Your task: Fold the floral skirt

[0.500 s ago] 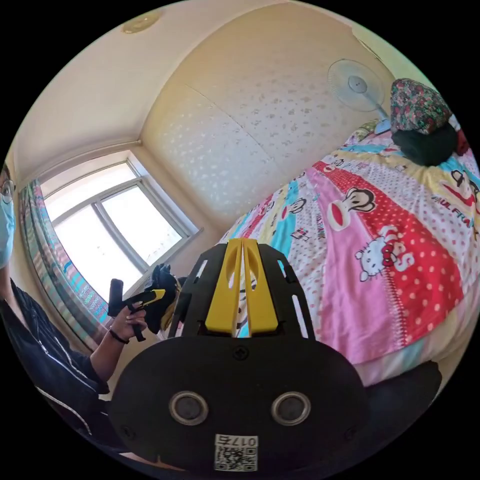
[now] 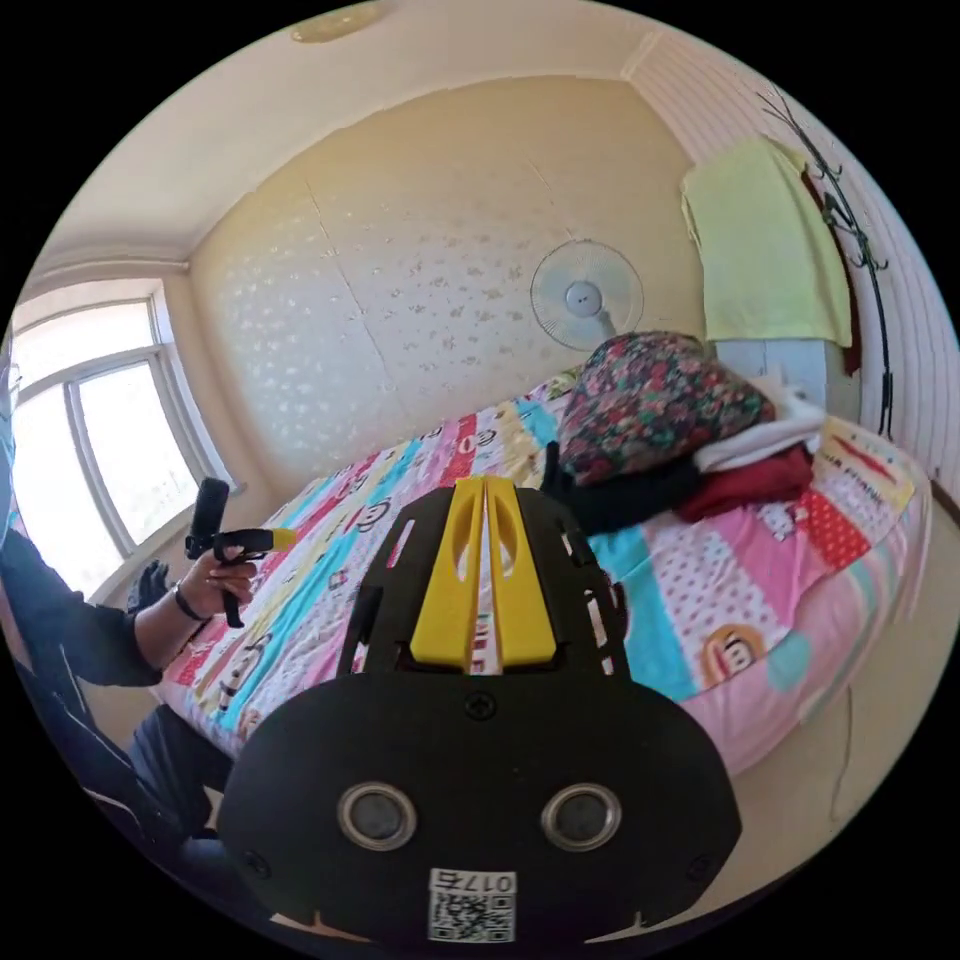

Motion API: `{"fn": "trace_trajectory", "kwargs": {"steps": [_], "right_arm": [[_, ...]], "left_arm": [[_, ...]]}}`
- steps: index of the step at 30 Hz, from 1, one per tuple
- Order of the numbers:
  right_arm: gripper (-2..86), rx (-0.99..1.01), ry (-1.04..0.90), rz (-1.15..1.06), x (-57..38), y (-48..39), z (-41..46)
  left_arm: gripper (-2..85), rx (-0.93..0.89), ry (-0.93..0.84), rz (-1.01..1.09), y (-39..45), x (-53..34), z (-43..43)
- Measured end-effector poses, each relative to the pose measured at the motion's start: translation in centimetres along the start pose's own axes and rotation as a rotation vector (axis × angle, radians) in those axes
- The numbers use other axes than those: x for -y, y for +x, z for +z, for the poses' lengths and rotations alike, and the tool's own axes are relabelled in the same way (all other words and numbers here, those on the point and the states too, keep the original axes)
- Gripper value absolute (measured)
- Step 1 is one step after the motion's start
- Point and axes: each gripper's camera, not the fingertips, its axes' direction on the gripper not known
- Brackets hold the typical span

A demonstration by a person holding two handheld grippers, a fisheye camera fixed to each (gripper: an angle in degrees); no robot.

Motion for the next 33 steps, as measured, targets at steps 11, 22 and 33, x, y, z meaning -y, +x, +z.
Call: {"fn": "trace_trajectory", "kwargs": {"steps": [11,22,33], "right_arm": [[4.7,-0.176,-0.202,-0.031,6.1,13.7,8.2],[17.6,-0.075,-0.586,0.164,22.2,35.2,16.9],[5.2,0.073,-0.483,0.325,19.6,39.5,16.2]], "left_arm": [[11.9,-0.11,0.034,-0.277,-10.5,15.2,13.6],[19.1,0.014,-0.266,-0.492,-12.6,28.1,18.9],[7.5,0.041,-0.291,-0.707,-8.2,27.8,14.2]]}}
